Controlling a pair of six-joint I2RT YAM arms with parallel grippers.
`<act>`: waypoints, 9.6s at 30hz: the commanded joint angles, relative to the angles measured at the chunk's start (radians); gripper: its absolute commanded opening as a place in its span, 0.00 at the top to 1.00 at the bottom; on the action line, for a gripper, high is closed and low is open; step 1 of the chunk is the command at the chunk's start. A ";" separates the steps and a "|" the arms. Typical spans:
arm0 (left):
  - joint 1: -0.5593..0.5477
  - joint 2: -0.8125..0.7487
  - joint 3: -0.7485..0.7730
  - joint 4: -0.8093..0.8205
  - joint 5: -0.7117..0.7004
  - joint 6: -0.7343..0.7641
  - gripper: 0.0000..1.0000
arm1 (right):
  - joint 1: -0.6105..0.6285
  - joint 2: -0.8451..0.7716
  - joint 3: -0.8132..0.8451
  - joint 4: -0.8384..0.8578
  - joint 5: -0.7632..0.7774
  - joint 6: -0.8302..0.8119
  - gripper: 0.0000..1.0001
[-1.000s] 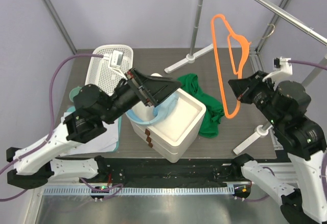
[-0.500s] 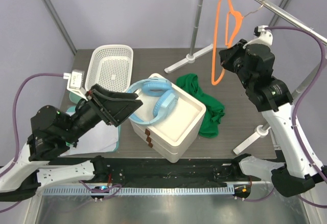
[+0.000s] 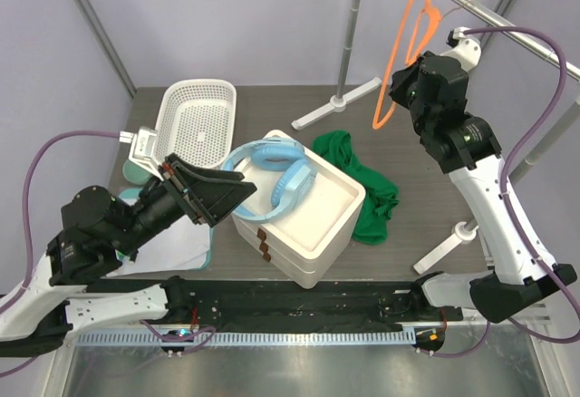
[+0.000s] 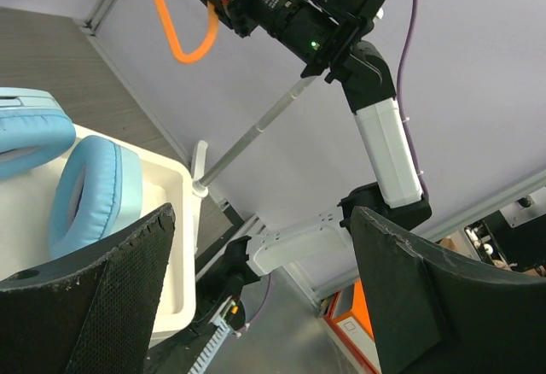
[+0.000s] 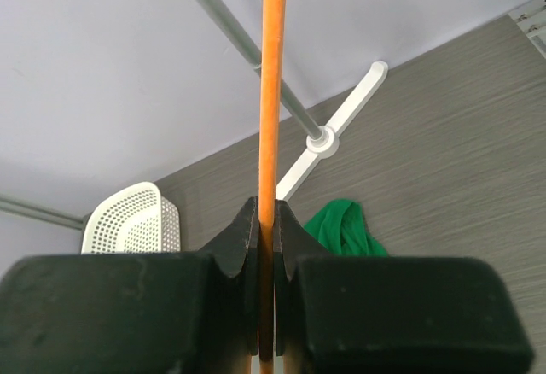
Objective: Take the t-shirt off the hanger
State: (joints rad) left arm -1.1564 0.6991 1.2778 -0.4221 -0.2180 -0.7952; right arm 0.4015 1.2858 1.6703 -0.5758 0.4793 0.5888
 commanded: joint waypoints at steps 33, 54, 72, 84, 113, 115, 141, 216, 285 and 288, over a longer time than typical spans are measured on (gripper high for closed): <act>-0.003 0.048 -0.003 -0.014 -0.161 -0.004 0.18 | -0.001 -0.261 -0.108 -0.304 -0.020 -0.239 0.05; -0.003 0.145 0.052 -0.030 -0.179 -0.022 0.18 | -0.030 -0.334 -0.889 0.075 -0.199 -0.095 0.03; -0.003 0.103 0.055 -0.066 -0.207 0.017 0.18 | -0.040 -0.109 -0.954 0.269 -0.446 -0.182 0.04; -0.003 0.050 0.051 -0.043 -0.209 0.027 0.18 | 0.144 -0.001 -1.052 0.338 -0.067 0.041 0.10; -0.003 0.285 0.282 -0.112 0.029 0.119 0.04 | 0.051 -0.538 -0.897 0.131 -0.070 -0.066 0.99; -0.003 0.356 0.317 -0.104 0.072 0.145 0.02 | 0.051 -0.598 -0.839 0.097 -0.090 -0.076 0.99; -0.003 0.853 0.687 -0.006 0.205 0.755 0.00 | 0.051 -0.427 -0.043 -0.237 -0.556 0.017 0.99; 1.074 0.905 0.325 0.246 -0.224 0.174 1.00 | 0.050 -0.666 -0.089 -0.450 -0.531 -0.076 0.00; 0.934 -0.338 -0.432 -0.132 0.187 0.004 0.00 | 0.051 -0.885 -0.855 -0.223 -0.096 0.224 0.00; 0.934 -0.406 -0.471 -0.177 0.146 0.011 0.00 | 0.051 -0.913 -0.964 -0.190 -0.071 0.265 0.00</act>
State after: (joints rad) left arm -0.2264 0.3286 0.8589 -0.5480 -0.0658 -0.7811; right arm 0.4496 0.3954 0.7975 -0.8597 0.3393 0.7864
